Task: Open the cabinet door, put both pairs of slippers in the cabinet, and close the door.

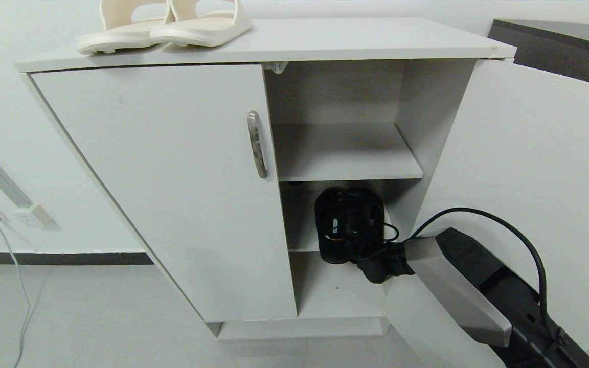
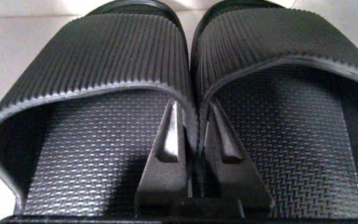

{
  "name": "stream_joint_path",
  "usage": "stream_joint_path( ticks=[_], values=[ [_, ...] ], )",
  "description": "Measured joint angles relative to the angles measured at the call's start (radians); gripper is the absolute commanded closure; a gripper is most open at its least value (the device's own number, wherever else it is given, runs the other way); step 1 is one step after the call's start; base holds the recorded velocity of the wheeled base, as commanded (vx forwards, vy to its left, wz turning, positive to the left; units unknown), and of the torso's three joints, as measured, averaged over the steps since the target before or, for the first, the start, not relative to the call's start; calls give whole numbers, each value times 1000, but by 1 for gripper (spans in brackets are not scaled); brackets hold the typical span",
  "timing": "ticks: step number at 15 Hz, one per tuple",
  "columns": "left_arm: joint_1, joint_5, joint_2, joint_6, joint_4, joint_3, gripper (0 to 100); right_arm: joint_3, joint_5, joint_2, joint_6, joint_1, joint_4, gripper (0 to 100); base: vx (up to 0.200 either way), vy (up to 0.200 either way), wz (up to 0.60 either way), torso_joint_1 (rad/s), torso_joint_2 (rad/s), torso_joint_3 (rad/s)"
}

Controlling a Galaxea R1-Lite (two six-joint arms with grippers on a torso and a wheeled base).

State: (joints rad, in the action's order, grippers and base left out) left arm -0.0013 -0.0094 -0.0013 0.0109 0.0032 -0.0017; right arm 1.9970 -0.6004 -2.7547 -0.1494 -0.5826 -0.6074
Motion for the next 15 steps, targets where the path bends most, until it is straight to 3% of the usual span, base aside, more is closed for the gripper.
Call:
stream_joint_path(
  ticks=[9,15],
  values=[
    [0,0,0,0,0,0,100,-40,-12,6,2,-5,-8,0,0,0,0,0,0,0],
    [1,-1,0,0,0,0,100,-434,-50,185,7,-42,-208,0,0,0,0,0,0,0]
  ],
)
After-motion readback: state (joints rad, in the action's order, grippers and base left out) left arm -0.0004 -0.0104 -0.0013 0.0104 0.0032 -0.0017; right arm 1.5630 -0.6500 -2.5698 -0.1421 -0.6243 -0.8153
